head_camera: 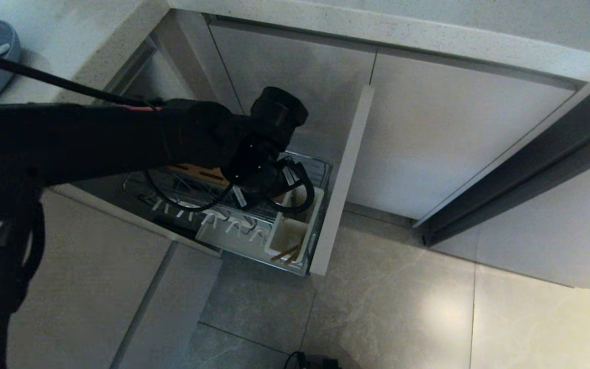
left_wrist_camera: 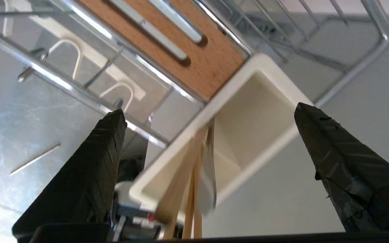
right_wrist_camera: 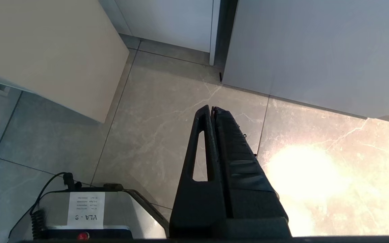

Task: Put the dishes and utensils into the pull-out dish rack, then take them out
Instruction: Take the chopsticks out of the cupboard

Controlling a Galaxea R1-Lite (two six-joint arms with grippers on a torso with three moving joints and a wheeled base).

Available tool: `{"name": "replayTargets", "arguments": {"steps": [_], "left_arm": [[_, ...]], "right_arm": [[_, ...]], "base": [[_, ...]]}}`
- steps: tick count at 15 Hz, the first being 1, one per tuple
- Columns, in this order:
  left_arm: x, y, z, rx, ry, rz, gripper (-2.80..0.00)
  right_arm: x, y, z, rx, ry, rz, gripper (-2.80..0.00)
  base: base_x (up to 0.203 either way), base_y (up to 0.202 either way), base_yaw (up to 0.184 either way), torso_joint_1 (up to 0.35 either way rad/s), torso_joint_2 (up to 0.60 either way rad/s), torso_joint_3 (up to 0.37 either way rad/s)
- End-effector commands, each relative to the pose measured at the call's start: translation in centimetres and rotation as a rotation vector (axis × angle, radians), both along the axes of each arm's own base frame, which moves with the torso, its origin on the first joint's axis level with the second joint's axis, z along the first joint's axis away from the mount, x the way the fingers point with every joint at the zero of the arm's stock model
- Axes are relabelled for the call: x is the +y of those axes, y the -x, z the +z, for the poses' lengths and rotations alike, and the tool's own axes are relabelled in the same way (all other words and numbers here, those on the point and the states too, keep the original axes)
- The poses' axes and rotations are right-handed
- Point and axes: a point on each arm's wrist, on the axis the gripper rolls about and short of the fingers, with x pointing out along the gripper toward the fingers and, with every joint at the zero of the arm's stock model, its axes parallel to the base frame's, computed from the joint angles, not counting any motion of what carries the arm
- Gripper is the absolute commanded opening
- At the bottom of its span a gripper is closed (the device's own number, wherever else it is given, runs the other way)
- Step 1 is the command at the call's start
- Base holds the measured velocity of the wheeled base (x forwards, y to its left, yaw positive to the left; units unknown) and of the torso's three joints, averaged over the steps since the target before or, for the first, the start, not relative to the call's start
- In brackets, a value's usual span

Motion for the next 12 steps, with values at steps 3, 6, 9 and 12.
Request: {"name": "replayTargets", "arguments": {"steps": [3,6,9,12], "left_arm": [[-0.4,-1.4,-1.3,-0.033,-0.024,0.058,0.00],[-0.3,-1.8,-1.4,-0.048,-0.015,0.069,0.00],[-0.4,-2.1,-1.6,-0.061,-0.017,0.083,0.00],[-0.3,-2.1,-1.5,-0.074,-0.031,0.107,0.00]], "right_arm": [[0.0,0.0,0.0,-0.001,0.000,0.001,-2.80],[0.0,0.0,0.0,-0.001,0.000,0.000,-2.80],[0.0,0.0,0.0,-0.001,0.000,0.000,-2.80],[0.0,0.0,0.0,-0.001,0.000,0.000,-2.80]], "base": [[0.000,0.000,0.000,0.000,0.00,0.000],[0.000,0.000,0.000,0.000,0.00,0.000],[0.000,0.000,0.000,0.000,0.00,0.000],[0.000,0.000,0.000,0.000,0.00,0.000]]}}
